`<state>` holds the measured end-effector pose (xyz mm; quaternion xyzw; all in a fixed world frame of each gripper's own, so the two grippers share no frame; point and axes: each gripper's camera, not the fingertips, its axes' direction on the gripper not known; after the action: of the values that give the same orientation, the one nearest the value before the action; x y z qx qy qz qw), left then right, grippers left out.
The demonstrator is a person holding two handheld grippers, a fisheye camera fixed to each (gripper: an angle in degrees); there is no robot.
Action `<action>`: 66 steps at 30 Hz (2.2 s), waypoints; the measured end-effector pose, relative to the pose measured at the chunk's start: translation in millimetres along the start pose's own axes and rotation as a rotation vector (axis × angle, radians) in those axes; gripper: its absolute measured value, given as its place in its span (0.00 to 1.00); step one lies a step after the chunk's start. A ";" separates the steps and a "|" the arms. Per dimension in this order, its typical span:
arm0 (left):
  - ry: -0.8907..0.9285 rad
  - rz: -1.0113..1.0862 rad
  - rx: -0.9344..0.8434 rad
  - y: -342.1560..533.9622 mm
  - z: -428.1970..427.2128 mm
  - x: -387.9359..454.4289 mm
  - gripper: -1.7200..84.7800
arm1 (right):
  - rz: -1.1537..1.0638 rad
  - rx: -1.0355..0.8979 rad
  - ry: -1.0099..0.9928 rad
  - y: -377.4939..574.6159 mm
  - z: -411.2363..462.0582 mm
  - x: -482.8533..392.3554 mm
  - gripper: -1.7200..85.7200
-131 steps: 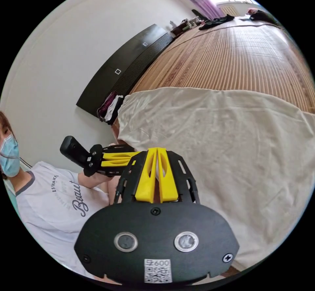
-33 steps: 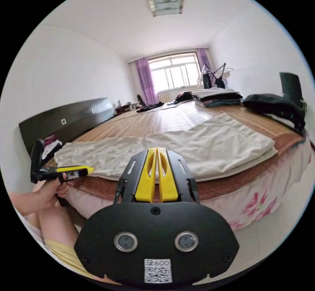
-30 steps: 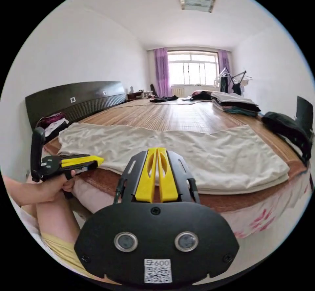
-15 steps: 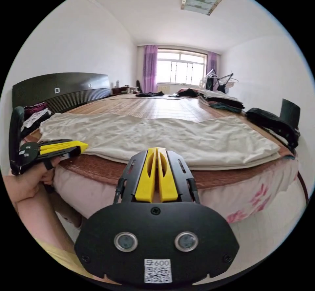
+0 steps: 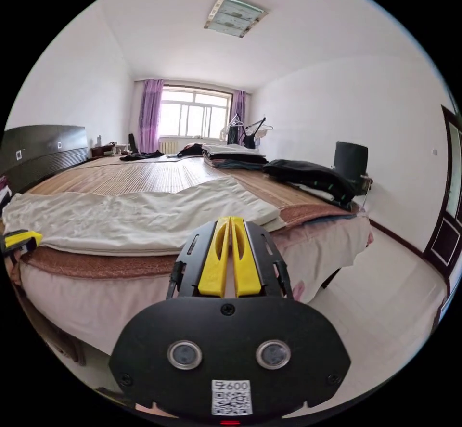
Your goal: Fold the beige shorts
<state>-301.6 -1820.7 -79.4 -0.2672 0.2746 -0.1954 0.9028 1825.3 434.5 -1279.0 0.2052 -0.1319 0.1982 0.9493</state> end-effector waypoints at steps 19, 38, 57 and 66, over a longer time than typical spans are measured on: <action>0.042 -0.844 0.318 -135.7 -162.2 -104.5 0.02 | 0.139 0.031 0.001 -9.2 54.2 94.3 0.01; -0.447 -0.737 -0.028 -346.9 -256.3 -72.8 0.02 | 0.143 0.094 0.061 -25.4 88.0 165.5 0.01; 0.254 -0.601 -0.182 -570.8 -281.3 -253.0 0.02 | 0.152 0.106 0.056 -16.2 135.2 229.1 0.01; 0.071 -0.858 -0.063 -614.0 -359.0 -327.1 0.02 | 0.165 0.113 0.065 6.6 166.7 249.4 0.01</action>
<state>-896.3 -2271.5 157.2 -0.3778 0.1753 -0.5536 0.7211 2015.4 446.8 -1047.2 0.2404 -0.1062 0.2892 0.9205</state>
